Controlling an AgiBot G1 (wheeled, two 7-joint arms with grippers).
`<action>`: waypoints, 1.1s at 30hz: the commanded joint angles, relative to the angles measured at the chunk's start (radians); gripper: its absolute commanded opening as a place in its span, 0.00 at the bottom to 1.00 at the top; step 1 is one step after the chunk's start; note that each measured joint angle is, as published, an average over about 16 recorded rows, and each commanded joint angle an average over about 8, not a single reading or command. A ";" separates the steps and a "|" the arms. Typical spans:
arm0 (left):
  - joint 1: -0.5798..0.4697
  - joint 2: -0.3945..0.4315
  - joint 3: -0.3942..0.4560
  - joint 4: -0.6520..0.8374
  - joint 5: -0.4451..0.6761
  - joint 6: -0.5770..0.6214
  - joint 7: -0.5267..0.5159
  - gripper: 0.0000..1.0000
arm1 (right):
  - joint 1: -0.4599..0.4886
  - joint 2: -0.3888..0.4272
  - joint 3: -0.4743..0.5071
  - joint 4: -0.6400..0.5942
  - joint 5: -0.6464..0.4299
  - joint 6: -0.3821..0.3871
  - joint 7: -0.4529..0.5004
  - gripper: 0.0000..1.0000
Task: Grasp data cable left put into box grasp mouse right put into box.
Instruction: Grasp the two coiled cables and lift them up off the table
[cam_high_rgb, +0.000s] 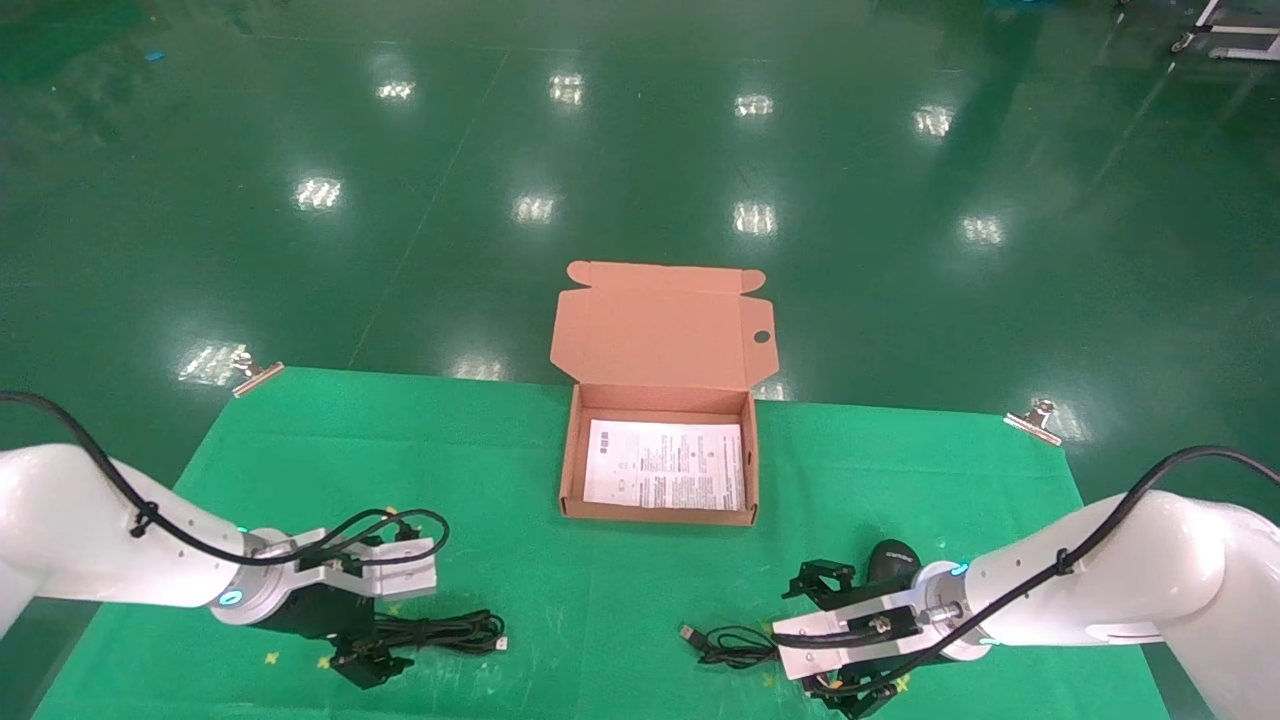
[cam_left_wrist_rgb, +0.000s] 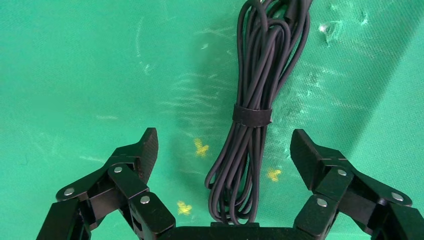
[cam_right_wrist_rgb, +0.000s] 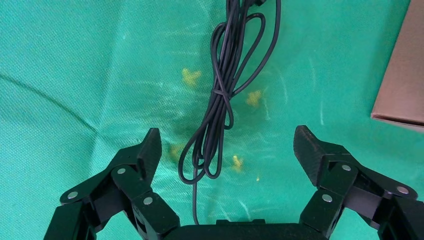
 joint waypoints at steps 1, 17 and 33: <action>0.000 0.000 0.000 -0.002 0.000 0.000 -0.001 0.00 | 0.000 0.001 0.000 0.002 0.000 0.000 0.000 0.00; 0.001 -0.004 0.001 -0.013 0.001 0.006 -0.005 0.00 | 0.000 0.004 0.000 0.010 0.000 -0.004 0.002 0.00; 0.001 -0.005 0.001 -0.016 0.002 0.007 -0.006 0.00 | -0.001 0.005 0.000 0.012 0.000 -0.005 0.003 0.00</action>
